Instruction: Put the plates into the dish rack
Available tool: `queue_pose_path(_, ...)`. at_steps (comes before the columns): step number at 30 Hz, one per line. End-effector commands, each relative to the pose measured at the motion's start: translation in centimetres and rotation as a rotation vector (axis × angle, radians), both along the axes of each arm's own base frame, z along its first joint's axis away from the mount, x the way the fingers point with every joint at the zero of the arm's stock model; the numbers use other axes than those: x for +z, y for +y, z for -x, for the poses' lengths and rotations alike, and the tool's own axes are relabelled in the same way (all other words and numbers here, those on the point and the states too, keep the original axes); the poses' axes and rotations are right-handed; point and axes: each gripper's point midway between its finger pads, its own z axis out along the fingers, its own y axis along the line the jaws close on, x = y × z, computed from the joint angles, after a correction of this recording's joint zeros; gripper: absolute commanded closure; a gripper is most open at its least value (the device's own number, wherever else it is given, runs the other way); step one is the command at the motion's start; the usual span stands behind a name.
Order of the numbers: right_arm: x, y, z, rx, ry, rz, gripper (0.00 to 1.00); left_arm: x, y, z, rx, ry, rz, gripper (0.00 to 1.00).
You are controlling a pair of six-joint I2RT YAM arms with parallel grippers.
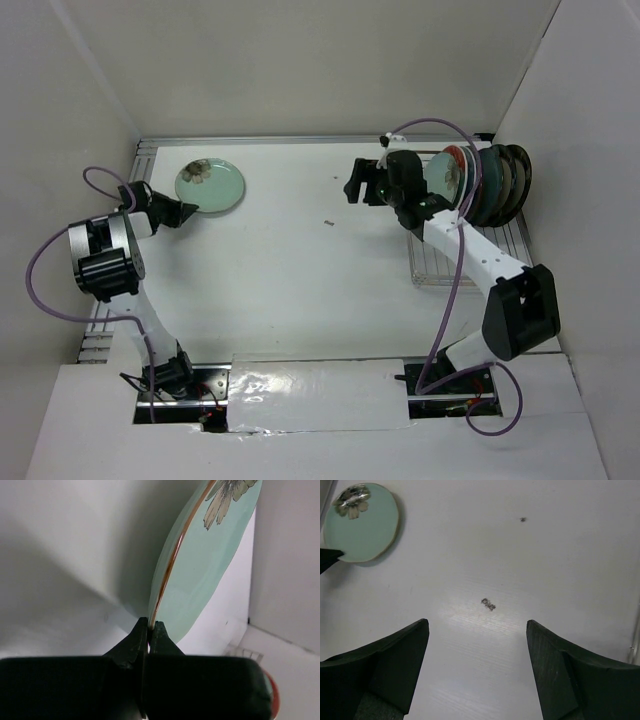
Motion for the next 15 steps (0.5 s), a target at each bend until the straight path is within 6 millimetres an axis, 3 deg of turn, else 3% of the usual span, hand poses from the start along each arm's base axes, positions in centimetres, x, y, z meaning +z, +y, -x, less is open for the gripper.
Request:
queue_pose_path(1, 1.7, 3.7, 0.7, 0.128, -0.027, -0.109, 0.14, 4.7, -3.9, 1.9, -0.214, -0.128, -0.064, 1.0)
queue_pose_path(2, 1.1, 4.3, 0.8, 0.145, -0.01, -0.131, 0.14, 6.6, -5.2, 2.6, -0.26, -0.174, -0.067, 1.0)
queue_pose_path(6, 1.5, 7.1, 2.0, 0.261, 0.015, -0.221, 0.11, 8.5, -8.4, 5.4, -0.375, -0.246, -0.048, 1.0)
queue_pose_path(7, 0.9, 7.7, 2.3, 0.286, 0.042, -0.236, 0.1, 10.0, -9.4, 6.1, -0.405, -0.288, -0.054, 1.0)
queue_pose_path(8, 0.6, 8.4, 2.5, 0.306, 0.046, -0.25, 0.1, 10.2, -10.7, 7.3, -0.455, -0.314, -0.033, 1.0)
queue_pose_path(15, 0.5, 10.9, 3.3, 0.39, 0.082, -0.341, 0.07, 14.4, -14.7, 11.7, -0.612, -0.458, -0.005, 1.0)
